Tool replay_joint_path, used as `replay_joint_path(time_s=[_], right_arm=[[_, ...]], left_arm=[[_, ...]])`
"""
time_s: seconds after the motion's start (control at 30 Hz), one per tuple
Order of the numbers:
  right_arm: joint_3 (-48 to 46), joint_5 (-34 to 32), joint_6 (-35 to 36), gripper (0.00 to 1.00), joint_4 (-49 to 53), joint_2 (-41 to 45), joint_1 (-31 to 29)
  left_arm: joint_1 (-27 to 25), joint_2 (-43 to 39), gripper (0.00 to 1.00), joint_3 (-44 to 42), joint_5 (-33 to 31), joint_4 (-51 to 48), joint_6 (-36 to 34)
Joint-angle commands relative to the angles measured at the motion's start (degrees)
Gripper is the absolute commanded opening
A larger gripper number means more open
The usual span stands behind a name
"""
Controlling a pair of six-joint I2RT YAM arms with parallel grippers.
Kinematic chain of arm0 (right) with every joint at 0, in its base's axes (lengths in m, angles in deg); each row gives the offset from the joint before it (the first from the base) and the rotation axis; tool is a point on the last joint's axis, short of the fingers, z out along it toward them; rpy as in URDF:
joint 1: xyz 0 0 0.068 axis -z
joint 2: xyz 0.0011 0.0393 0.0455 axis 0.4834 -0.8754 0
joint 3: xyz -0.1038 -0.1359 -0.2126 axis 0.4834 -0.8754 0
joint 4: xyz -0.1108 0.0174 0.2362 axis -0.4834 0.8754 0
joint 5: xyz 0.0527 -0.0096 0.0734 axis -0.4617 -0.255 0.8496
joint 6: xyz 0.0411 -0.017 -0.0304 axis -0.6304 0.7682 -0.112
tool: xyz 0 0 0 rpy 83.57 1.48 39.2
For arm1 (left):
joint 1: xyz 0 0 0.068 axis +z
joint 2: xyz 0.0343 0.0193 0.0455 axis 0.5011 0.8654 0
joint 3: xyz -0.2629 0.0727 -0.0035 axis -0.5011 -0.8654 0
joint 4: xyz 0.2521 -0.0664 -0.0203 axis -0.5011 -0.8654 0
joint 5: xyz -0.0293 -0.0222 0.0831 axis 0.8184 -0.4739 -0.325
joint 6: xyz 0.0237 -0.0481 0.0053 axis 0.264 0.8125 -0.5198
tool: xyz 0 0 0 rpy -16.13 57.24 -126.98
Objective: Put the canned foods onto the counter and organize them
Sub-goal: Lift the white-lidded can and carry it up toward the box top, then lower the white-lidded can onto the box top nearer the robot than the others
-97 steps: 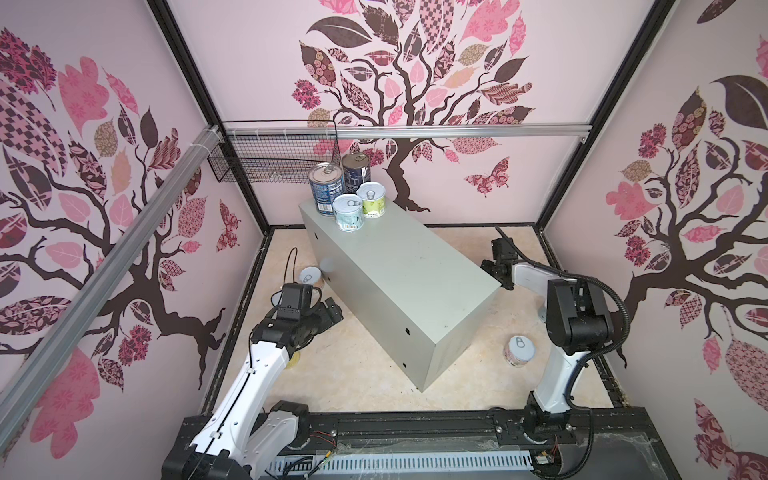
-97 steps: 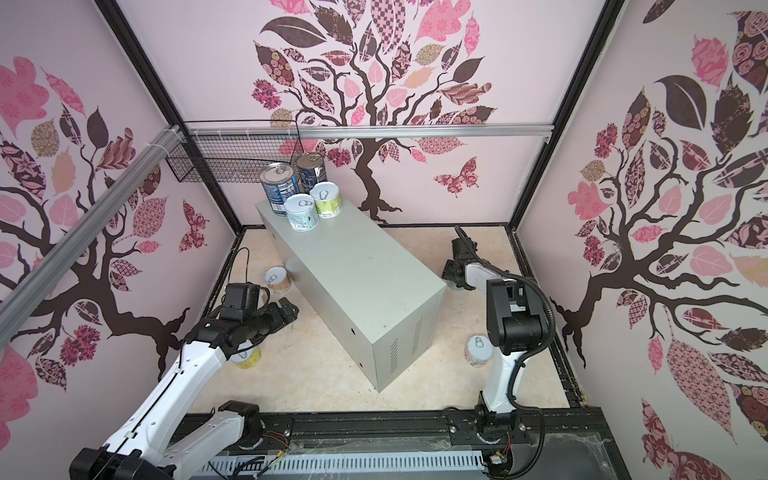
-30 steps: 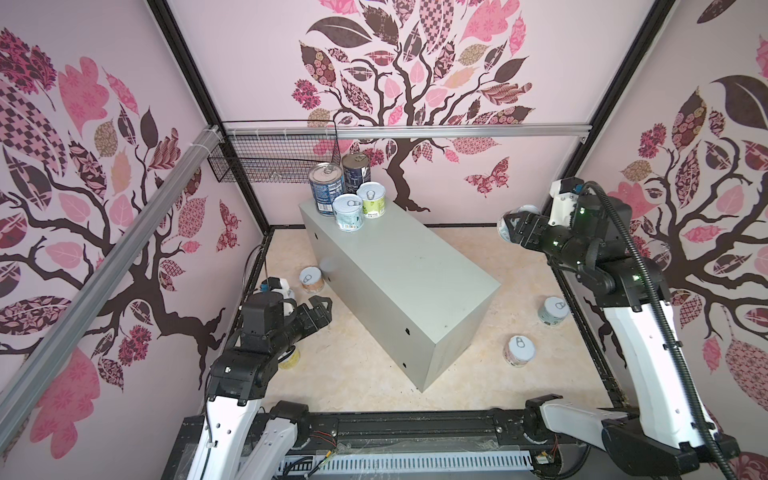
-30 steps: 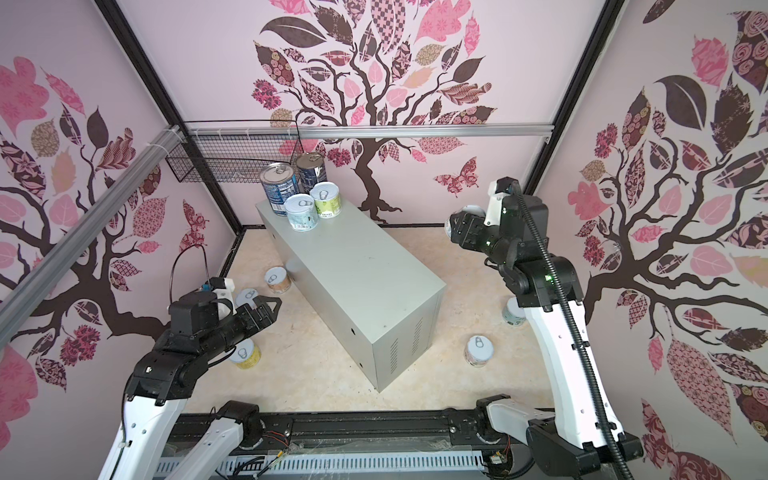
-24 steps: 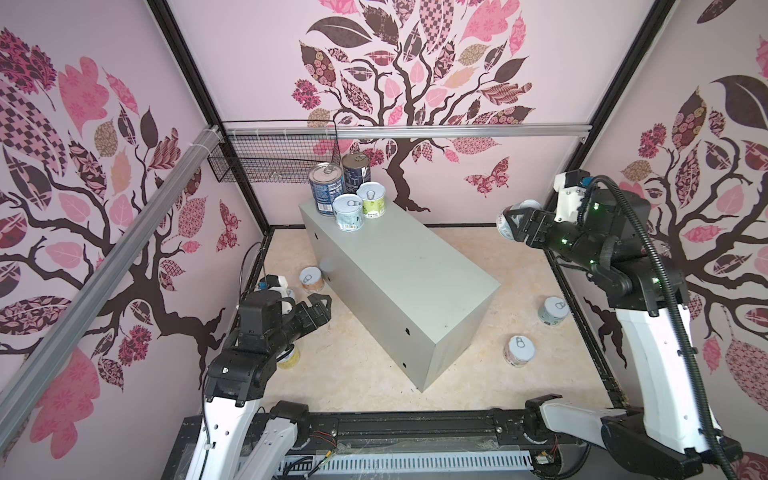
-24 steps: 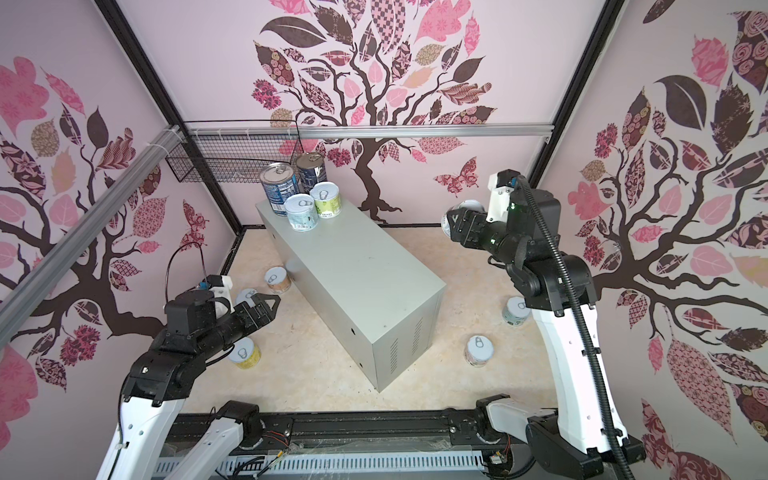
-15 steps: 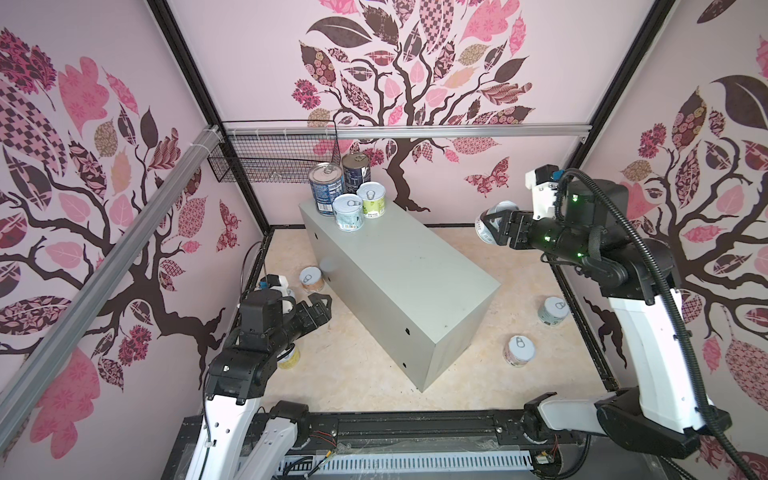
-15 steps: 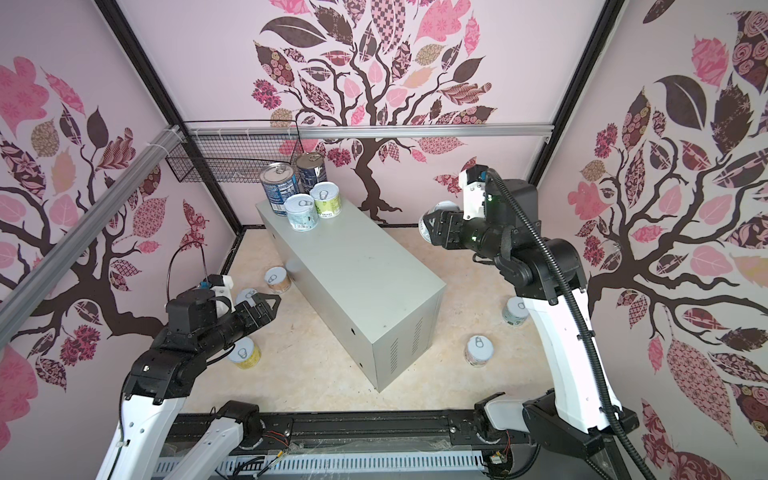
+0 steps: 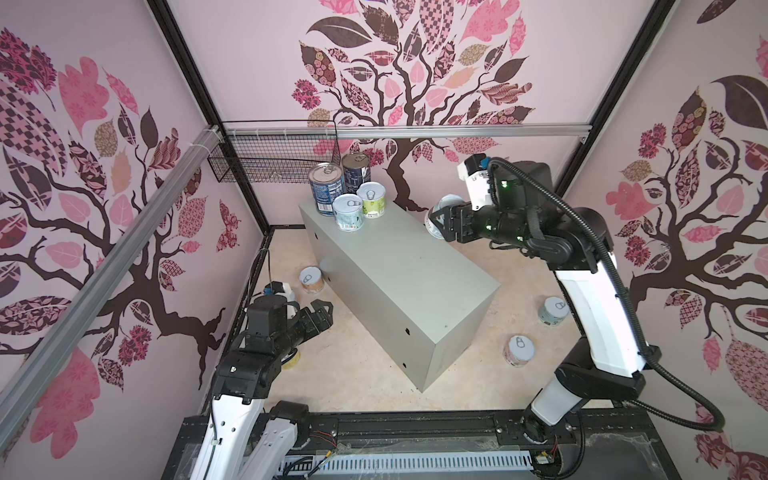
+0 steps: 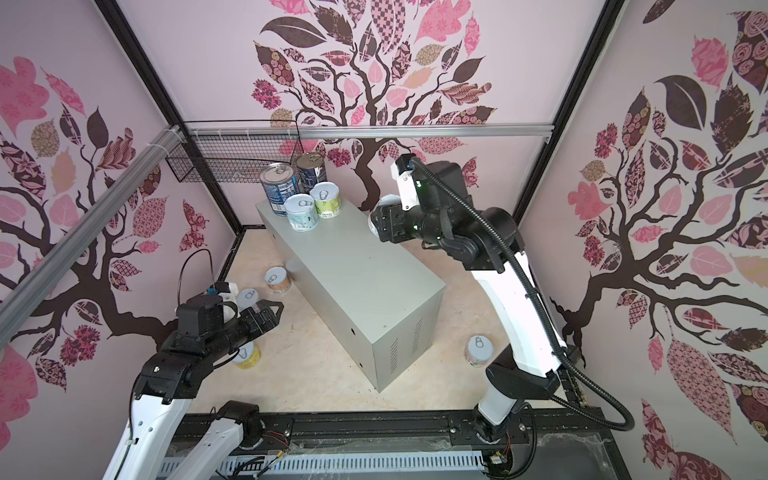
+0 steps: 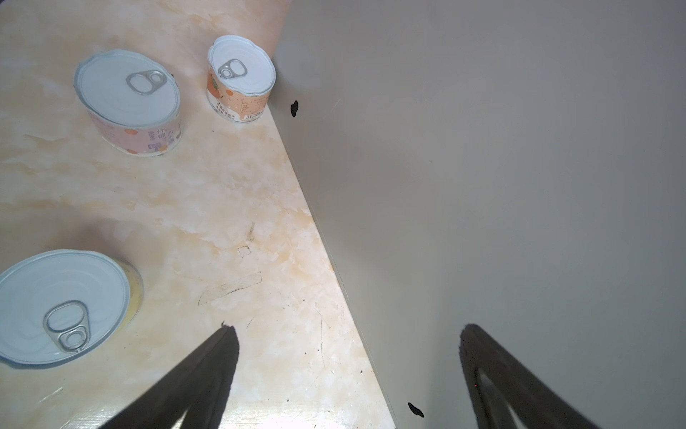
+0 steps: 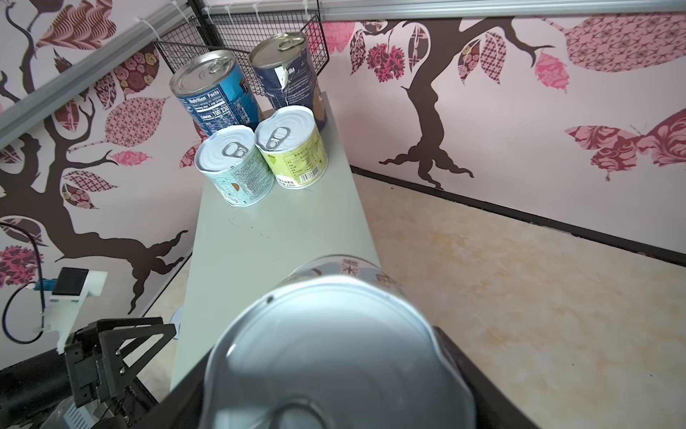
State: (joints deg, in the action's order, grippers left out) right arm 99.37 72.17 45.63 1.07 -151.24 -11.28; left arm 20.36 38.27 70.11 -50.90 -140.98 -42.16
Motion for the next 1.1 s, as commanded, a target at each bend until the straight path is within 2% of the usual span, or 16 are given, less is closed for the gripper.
replay_joint_path(time_s=[0.0,0.43,0.63,1.07], right_arm=[[3.8,-2.8,0.7,0.6,-1.4,-2.0,-1.4],[6.3,-3.7,1.4,0.6,-3.6,-10.6,-5.0],[6.6,-4.0,1.9,0.64,-4.2,-12.9,-6.0],[6.6,-4.0,2.6,0.87,-6.2,-16.6,-6.7]], left_arm=[[0.2,-0.9,0.97,-2.5,0.9,2.3,-0.4],[0.2,-0.1,0.97,-6.4,2.3,5.2,-1.1],[0.2,0.3,0.97,-7.1,2.5,5.9,-1.5],[0.2,0.3,0.97,-7.2,2.8,6.0,-1.7]])
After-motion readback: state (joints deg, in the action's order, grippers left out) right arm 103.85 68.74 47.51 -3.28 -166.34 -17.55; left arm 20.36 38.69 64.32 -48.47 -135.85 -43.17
